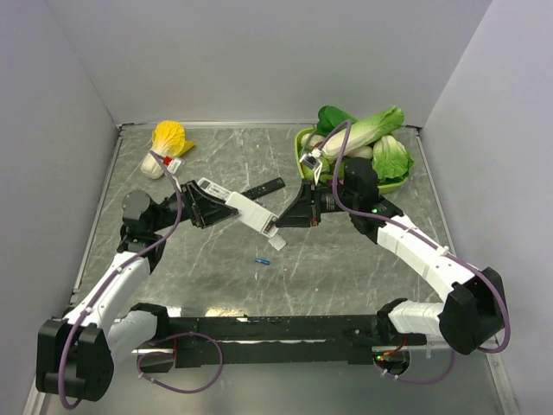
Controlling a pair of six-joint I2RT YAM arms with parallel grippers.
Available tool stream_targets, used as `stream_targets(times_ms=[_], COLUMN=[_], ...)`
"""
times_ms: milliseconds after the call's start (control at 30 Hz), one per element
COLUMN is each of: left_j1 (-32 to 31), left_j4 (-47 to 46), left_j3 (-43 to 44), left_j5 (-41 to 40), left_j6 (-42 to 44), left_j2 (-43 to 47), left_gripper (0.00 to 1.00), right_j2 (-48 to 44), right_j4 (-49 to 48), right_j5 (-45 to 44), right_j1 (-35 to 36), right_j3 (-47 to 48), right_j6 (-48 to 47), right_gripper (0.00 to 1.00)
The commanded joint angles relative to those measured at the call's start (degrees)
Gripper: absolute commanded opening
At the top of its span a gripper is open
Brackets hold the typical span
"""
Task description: Load the batteries into the remote control
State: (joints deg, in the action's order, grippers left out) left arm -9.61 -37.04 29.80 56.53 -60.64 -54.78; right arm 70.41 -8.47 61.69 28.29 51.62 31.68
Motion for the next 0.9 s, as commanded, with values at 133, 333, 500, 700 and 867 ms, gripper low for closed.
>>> stream_targets(times_ms=[133,333,500,700,867], left_j1=[0.11,-2.77,-5.33,-5.42,-5.6], left_j4=[6.01,3.46,8.12,4.7,6.97], left_j3=[5.7,6.67,8.78,8.52,8.34], left_j5=[9.82,12.28,12.72,13.78,14.83], left_j6=[4.75,2.89,6.94,4.75,6.41], left_j2=[-4.19,-6.3,-7.18,-7.27,-7.35], left_gripper=[0.88,0.84,0.77,0.71,0.63], right_j2=[2.27,4.29,6.14,8.34,9.39], right_j4=[10.64,15.49,18.66,22.53,24.02], right_j5=[5.54,5.81,6.34,6.16,6.07], right_j1=[-0.08,0.18,0.97,1.85,1.94], right_j3=[7.17,10.34,12.54,14.65,15.79], right_j6=[-8.91,-12.43,-14.54,-17.53,-18.84], right_gripper=[0.0,0.0,0.0,0.0,0.0])
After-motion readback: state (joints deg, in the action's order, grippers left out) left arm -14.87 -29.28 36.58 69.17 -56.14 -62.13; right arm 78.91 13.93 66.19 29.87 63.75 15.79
